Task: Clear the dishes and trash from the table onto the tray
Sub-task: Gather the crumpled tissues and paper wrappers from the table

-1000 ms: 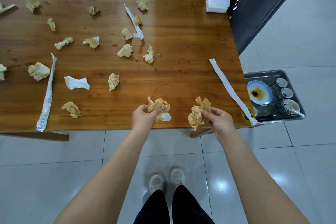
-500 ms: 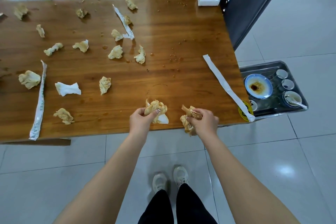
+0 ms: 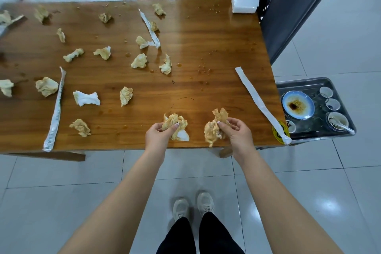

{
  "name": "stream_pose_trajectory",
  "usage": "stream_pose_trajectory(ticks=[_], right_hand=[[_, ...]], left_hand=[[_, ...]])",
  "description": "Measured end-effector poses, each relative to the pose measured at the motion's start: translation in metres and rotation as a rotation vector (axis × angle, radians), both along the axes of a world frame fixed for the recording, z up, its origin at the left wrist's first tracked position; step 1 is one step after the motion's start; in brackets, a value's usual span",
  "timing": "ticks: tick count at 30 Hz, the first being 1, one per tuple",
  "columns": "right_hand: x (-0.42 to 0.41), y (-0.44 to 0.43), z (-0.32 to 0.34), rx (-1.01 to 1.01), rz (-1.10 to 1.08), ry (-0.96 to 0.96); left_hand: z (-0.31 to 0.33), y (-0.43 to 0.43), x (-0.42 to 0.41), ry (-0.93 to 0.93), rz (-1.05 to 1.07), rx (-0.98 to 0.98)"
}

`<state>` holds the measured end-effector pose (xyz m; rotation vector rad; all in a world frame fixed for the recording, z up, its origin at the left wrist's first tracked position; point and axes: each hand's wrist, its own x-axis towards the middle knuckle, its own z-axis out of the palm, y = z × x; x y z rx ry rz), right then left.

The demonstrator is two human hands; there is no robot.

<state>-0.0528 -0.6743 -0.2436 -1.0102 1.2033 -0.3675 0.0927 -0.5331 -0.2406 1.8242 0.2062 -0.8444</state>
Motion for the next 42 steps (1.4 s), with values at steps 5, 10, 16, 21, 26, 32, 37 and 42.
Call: stream_pose_trajectory(ticks=[5, 10, 16, 21, 26, 32, 37, 42], right_hand=[[0.008, -0.004, 0.02, 0.173, 0.009, -0.147], [0.022, 0.004, 0.033, 0.228, 0.088, -0.251], [0.044, 0.024, 0.051, 0.249, 0.231, -0.261], [0.073, 0.048, 0.065, 0.251, 0.314, -0.246], [0.11, 0.079, 0.074, 0.266, 0.336, -0.269], [0.154, 0.121, 0.071, 0.261, 0.276, -0.265], [0.187, 0.161, 0.055, 0.261, 0.234, -0.254], [0.21, 0.183, 0.041, 0.259, 0.256, -0.215]], left_hand=[[0.013, 0.004, -0.002, 0.036, 0.056, -0.07], [0.03, 0.016, -0.004, 0.036, 0.154, -0.178], [0.05, 0.041, 0.004, 0.026, 0.319, -0.218], [0.058, 0.075, 0.022, 0.066, 0.334, -0.225], [0.062, 0.111, 0.056, 0.132, 0.39, -0.283], [0.062, 0.161, 0.106, 0.317, 0.304, -0.456], [0.052, 0.196, 0.146, 0.355, 0.276, -0.405], [0.029, 0.209, 0.172, 0.277, 0.253, -0.236]])
